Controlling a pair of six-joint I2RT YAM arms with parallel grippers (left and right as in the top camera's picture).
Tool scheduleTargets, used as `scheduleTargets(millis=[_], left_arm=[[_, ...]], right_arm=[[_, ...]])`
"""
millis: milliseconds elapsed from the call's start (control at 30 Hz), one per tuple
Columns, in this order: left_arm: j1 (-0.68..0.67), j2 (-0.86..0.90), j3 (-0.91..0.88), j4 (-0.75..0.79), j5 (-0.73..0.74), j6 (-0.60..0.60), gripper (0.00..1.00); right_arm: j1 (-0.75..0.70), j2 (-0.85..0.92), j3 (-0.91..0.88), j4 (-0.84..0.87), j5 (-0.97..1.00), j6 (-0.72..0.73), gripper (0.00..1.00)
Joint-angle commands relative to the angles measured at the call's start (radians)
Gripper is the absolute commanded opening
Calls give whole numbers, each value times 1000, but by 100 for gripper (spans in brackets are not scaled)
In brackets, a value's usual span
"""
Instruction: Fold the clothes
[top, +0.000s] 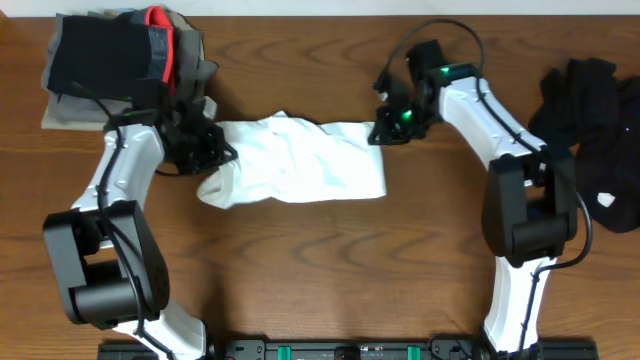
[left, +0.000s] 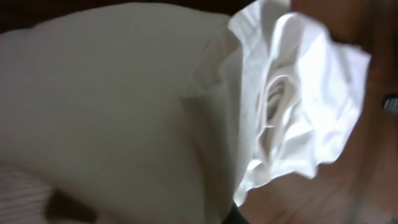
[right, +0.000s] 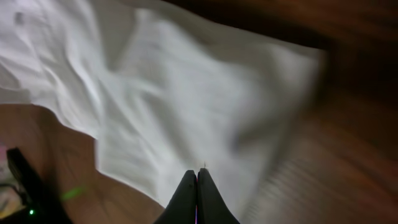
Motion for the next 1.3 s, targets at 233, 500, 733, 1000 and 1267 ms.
scheduleTargets(millis=[233,500,733,1000,1267], left_arm=[[7,-5,43,-2,-9,-38,6],[6,-15,63,-2,7,-53,6],[-21,-67,74,-2,8,-72,6],[-229,-97,74,49,6,-86,6],[-447,-97,74,250,-31,-186,6]], right_arm=[[26,-13,-47,76,-25,19,1],[52,-13,-176,224,-24,55,1],[60,23,-207,249,-6,54,1],[60,129,-207,247,-26,50,1],[57,156,-207,228,-36,9,1]])
